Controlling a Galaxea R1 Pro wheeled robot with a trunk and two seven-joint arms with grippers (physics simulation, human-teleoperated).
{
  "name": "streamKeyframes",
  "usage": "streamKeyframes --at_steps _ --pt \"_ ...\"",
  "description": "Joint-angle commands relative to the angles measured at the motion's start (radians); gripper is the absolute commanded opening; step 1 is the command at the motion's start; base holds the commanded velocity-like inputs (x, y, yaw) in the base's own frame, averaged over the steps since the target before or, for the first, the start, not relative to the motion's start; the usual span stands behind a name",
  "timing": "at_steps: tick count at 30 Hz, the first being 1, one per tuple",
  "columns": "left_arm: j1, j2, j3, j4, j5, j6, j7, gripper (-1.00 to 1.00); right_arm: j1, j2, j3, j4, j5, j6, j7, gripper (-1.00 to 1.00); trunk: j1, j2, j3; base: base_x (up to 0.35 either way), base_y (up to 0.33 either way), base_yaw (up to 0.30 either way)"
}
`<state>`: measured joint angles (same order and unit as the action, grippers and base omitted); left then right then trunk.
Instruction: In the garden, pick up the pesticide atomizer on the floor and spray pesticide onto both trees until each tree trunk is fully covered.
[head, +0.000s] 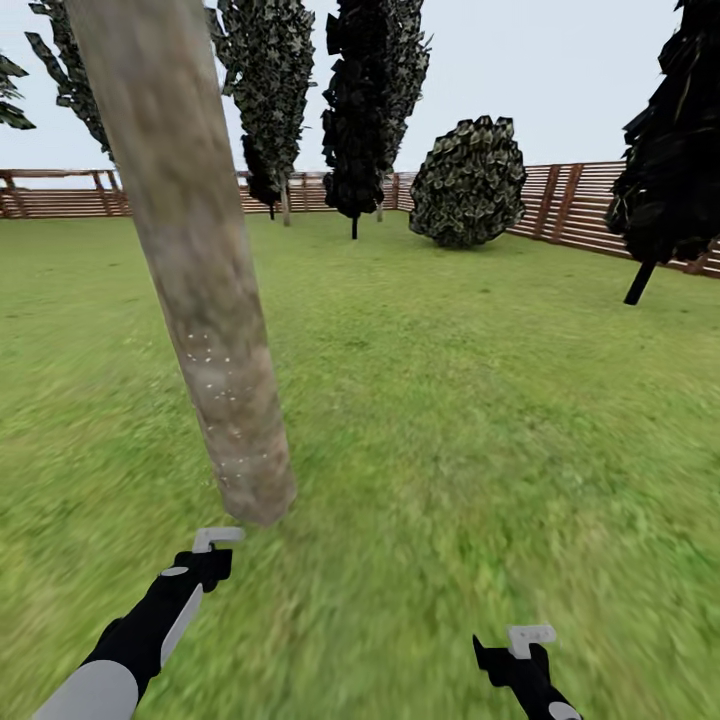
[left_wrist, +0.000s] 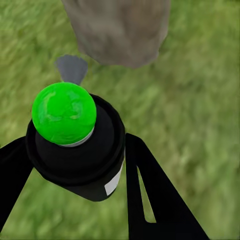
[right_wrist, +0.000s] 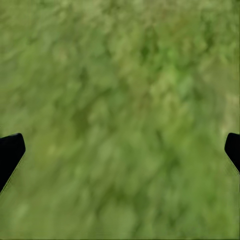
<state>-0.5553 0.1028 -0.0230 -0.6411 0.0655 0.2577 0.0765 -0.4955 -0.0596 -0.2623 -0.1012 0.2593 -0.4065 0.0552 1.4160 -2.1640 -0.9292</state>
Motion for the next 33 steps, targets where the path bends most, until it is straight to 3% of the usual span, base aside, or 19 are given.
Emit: streamKeyframes --at_steps 1,15,33 --pt "0.0 0.0 0.0 0.0 0.0 0.0 0.0 -1.0 0.0 0.0 0.0 0.0 0.0 0.0 0.0 1.0 0.0 0.0 0.0 0.21 -0.151 0.278" --pt "0.0 0.0 -0.001 0.0 0.0 -0.001 0.002 -1.0 0.0 0.0 0.0 0.0 0.0 0.0 0.0 1.0 0.0 0.0 0.0 0.186 -0.207 0.092" --pt "0.0 0.0 0.0 0.0 0.0 0.0 0.002 -1.0 0.0 0.0 0.0 0.0 0.0 0.0 0.001 1.0 0.0 0.0 0.0 0.085 -0.268 0.236"
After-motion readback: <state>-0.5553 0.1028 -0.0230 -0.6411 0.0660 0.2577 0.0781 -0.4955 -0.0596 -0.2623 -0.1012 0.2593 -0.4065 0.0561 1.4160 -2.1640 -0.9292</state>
